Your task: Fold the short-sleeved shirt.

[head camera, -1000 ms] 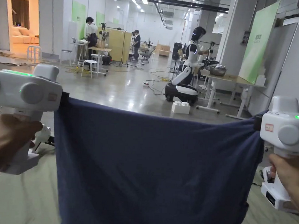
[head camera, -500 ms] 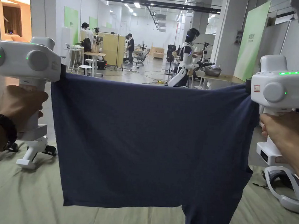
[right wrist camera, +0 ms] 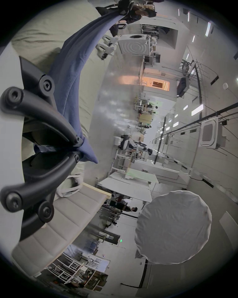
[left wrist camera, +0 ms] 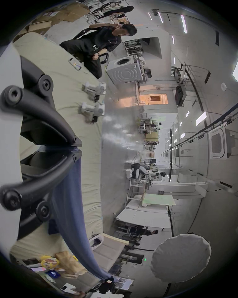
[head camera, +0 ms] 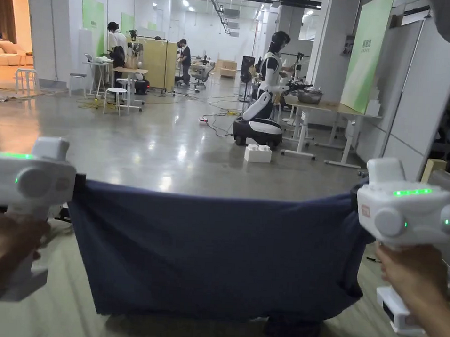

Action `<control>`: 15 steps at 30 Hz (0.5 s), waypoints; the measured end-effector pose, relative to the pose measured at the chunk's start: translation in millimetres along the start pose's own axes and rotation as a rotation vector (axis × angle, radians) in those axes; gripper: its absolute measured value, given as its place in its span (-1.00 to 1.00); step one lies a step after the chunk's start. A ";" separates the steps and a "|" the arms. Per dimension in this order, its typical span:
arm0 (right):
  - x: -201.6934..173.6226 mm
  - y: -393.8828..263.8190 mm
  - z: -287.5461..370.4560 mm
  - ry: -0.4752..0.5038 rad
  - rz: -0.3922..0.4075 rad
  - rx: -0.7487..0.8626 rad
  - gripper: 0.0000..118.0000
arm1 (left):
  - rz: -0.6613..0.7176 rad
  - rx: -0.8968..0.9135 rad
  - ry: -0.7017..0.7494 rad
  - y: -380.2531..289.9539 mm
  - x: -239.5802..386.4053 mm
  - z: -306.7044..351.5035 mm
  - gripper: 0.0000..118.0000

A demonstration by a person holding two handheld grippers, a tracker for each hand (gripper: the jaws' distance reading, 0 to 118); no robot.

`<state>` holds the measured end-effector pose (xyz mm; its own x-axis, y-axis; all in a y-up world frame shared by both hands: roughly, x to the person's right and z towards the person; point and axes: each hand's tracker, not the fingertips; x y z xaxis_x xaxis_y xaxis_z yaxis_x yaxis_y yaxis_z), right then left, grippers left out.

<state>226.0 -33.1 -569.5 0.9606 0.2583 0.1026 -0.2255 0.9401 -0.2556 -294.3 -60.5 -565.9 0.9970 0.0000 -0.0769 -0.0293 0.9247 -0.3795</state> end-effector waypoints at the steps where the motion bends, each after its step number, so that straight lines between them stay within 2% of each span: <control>1: 0.8 -15.4 7.5 0.004 -0.008 -0.002 -0.90 | -0.004 -0.009 -0.001 -15.4 0.8 5.0 -0.89; 12: 11.2 -113.2 96.4 0.017 -0.039 -0.080 -0.90 | -0.042 -0.017 -0.035 -113.6 0.9 95.8 -0.89; 15: 14.5 -135.8 129.4 0.050 -0.038 -0.092 -0.90 | -0.064 -0.011 -0.006 -132.2 -1.5 126.9 -0.89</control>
<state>249.5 -128.3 -408.9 0.9755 0.2098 0.0665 -0.1756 0.9240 -0.3397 -282.9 -134.5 -398.7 0.9973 -0.0563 -0.0470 0.0333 0.9186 -0.3939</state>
